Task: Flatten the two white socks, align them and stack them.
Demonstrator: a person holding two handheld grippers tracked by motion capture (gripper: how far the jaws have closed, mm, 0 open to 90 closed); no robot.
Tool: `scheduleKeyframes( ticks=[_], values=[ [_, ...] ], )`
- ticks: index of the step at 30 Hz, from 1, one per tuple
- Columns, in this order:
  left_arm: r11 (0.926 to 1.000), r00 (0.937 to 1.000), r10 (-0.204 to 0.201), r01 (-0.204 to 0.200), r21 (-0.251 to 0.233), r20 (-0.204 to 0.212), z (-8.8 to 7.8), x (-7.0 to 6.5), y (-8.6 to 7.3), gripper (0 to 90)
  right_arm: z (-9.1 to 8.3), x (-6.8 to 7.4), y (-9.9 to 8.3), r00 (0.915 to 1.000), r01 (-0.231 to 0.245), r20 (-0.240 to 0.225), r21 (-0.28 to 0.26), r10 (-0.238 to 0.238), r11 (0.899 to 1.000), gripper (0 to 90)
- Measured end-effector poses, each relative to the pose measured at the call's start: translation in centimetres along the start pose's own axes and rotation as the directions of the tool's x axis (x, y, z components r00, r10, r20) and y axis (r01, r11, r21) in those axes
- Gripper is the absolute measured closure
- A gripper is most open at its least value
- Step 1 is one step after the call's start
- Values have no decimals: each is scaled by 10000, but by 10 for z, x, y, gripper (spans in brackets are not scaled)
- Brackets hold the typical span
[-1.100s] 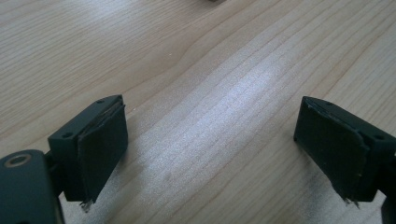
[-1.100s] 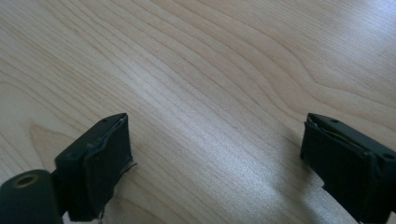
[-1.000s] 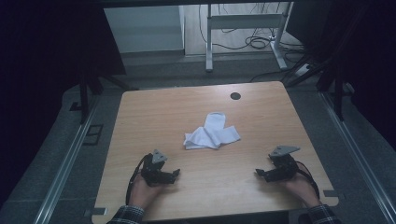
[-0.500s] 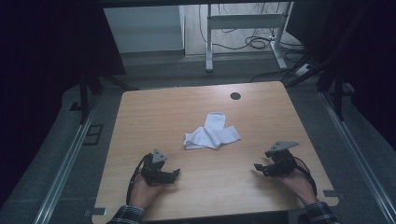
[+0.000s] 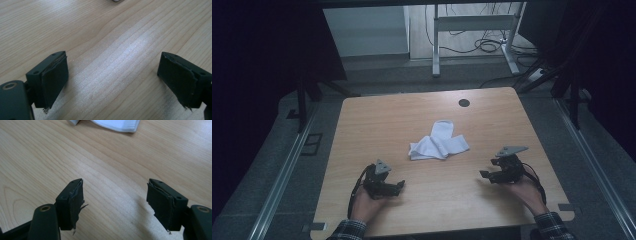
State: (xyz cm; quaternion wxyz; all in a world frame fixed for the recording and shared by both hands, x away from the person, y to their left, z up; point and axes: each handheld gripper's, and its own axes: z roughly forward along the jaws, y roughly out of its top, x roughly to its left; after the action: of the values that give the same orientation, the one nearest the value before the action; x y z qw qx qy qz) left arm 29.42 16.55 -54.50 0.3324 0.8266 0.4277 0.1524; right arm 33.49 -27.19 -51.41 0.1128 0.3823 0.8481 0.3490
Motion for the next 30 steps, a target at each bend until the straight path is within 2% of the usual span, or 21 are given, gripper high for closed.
scheduleKeyframes(
  ticks=[8,12,16,25,30],
  values=[
    [10000,10000,-38,38,9,-9,0,0,0,99,4,1,17,9998,192,3,-124,-192,9997,298],
    [10000,10000,-44,44,4,-8,0,0,0,99,8,2,26,9999,88,-93,-101,-89,9999,322],
    [10000,10000,-39,39,13,-8,0,0,0,99,14,1,37,9998,33,-178,-203,-37,9998,364],
    [10000,10000,-40,40,-7,-6,0,0,0,100,28,0,67,9995,169,268,-66,-167,9998,474],
    [10000,10000,-32,32,0,-3,0,0,0,100,37,-1,84,9992,237,309,-74,-234,9997,557]
  ],
)
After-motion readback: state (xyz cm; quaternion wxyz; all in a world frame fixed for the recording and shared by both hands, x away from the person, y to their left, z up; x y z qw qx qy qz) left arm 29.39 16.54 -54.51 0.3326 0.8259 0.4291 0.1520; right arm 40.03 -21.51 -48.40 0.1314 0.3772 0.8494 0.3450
